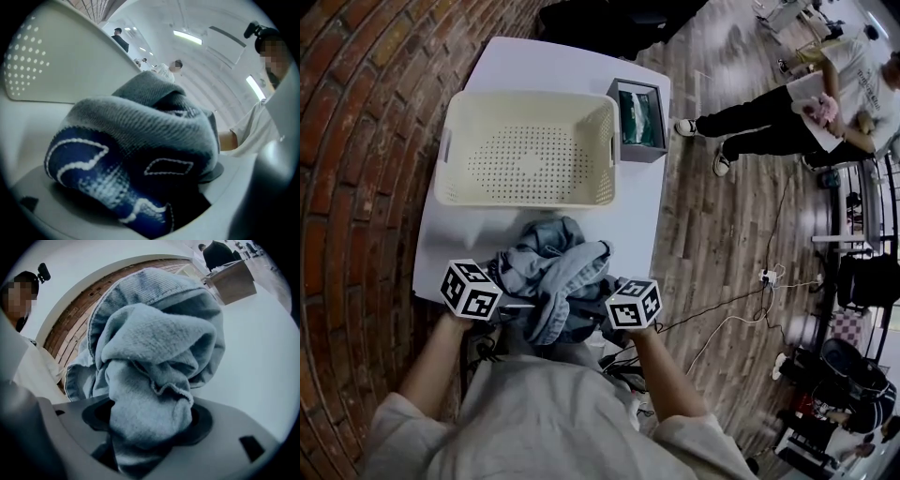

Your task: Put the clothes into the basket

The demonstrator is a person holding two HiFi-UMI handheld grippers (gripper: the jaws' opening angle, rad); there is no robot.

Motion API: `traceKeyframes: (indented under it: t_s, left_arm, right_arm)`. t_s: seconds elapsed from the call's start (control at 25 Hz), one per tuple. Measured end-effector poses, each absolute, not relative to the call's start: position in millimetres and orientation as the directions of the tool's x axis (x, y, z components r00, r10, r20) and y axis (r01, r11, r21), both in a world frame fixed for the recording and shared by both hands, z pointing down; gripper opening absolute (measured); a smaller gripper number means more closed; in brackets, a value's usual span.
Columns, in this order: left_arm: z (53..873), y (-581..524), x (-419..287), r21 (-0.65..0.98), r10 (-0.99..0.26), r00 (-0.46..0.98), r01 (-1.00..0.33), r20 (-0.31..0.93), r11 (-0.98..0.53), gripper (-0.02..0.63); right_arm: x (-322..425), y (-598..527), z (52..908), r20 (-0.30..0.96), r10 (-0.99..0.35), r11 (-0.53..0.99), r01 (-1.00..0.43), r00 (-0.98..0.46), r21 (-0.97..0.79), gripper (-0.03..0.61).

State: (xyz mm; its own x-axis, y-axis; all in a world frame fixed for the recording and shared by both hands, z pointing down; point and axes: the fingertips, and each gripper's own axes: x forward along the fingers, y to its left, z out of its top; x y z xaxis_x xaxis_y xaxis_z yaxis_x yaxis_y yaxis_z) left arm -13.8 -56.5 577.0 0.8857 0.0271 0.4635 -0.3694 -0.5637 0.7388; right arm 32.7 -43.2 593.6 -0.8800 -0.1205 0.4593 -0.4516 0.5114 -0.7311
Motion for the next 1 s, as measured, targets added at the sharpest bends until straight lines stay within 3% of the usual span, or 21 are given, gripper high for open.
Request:
traceKeyframes:
  t_s: [1.0]
  left_arm:
    - [434.6,-39.7,-21.4,0.575,-0.203,0.900,-0.407,0.386,-0.710,0.531]
  right_arm:
    - [21.2,-37.9,449.0,0.422,-0.223,0.751,-0.432,-0.878,-0.500,0.316]
